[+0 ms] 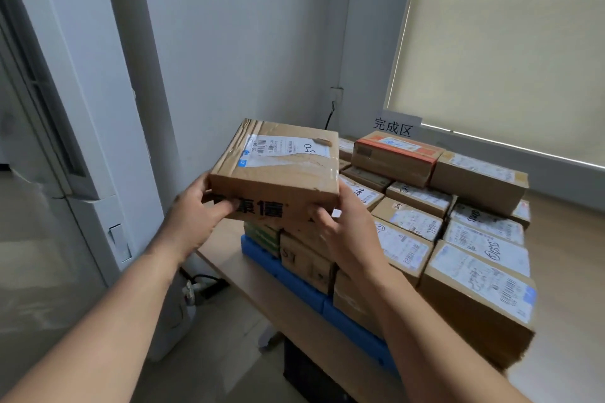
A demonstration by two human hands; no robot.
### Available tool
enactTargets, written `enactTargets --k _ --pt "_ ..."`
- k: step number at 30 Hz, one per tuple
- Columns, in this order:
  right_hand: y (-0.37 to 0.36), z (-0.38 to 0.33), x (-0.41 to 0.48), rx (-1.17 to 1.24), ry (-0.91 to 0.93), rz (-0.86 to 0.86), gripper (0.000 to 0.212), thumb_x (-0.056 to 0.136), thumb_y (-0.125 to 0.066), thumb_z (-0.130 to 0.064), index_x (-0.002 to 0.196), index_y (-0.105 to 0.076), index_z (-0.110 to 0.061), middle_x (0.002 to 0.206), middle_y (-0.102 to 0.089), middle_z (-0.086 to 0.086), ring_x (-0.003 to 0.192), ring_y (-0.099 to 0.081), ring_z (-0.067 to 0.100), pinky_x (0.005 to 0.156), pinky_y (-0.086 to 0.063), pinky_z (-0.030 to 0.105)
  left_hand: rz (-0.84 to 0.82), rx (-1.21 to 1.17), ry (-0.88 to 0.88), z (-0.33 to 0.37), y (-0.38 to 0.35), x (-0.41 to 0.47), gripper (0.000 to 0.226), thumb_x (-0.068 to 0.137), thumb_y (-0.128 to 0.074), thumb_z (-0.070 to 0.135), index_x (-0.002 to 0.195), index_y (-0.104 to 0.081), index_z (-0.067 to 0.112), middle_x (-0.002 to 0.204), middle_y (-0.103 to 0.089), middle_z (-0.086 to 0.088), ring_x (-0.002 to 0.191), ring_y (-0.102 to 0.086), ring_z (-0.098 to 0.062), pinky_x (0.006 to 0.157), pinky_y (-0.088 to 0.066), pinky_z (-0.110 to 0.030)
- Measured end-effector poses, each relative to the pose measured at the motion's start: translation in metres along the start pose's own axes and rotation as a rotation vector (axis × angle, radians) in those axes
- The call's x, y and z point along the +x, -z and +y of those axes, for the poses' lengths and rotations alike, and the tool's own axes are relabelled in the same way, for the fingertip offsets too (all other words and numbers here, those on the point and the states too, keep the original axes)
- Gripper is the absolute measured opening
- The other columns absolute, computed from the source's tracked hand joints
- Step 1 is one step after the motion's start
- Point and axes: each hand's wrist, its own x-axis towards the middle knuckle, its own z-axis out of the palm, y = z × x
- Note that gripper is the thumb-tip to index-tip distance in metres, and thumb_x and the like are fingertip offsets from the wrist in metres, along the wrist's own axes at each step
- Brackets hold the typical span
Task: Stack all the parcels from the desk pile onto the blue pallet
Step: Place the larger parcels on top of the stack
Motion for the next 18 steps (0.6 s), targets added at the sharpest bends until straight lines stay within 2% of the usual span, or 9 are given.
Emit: enactTargets --k 3,8,11,14,18 --pt "-0.011 0.001 0.031 -0.059 -0.021 0.008 0.042 0.09 -0.058 -0.019 0.13 -0.047 -0.026 0.116 -0.06 -0.007 0.104 -0.053 0.008 0.08 -0.039 0.021 -0.036 -0.008 -0.024 -0.013 -0.001 0.038 0.051 0.085 -0.067 0.015 0.13 -0.052 0.03 0.119 -0.062 0.008 0.119 -0.052 -0.015 0.107 -0.037 -0.043" --pt "-0.026 0.02 0.094 -0.111 -0.051 0.034 0.038 0.09 -0.056 -0.019 0.128 -0.049 -0.024 0.113 -0.061 -0.002 0.103 -0.056 0.016 0.087 -0.047 0.033 -0.117 -0.054 -0.069 -0.037 -0.016 0.114 0.059 0.082 -0.071 0.014 0.131 -0.047 0.04 0.122 -0.062 0.012 0.118 -0.054 -0.013 0.105 -0.04 -0.047" --pt "-0.029 0.037 0.134 -0.195 -0.059 0.062 0.034 0.09 -0.058 -0.023 0.123 -0.052 -0.022 0.112 -0.062 0.0 0.101 -0.056 0.017 0.083 -0.045 0.03 -0.119 -0.054 -0.067 -0.039 -0.032 0.156 0.058 0.083 -0.068 0.009 0.13 -0.049 0.036 0.118 -0.063 0.01 0.114 -0.057 -0.014 0.104 -0.041 -0.041" --pt "-0.027 0.054 0.171 -0.298 -0.1 0.073 0.033 0.09 -0.057 -0.029 0.121 -0.054 -0.019 0.112 -0.064 0.004 0.099 -0.058 0.021 0.08 -0.045 0.033 -0.155 -0.037 -0.07 -0.035 -0.05 0.194 0.054 0.084 -0.064 0.006 0.13 -0.049 0.032 0.116 -0.063 0.007 0.111 -0.058 -0.016 0.098 -0.041 -0.031" --pt "-0.024 0.073 0.212 -0.396 -0.135 0.123 0.036 0.09 -0.057 -0.032 0.123 -0.052 -0.022 0.11 -0.065 0.004 0.103 -0.057 0.026 0.081 -0.047 0.038 -0.183 -0.037 -0.11 -0.033 -0.072 0.243 0.052 0.086 -0.063 0.008 0.131 -0.049 0.031 0.115 -0.062 0.006 0.109 -0.057 -0.015 0.095 -0.039 -0.028"
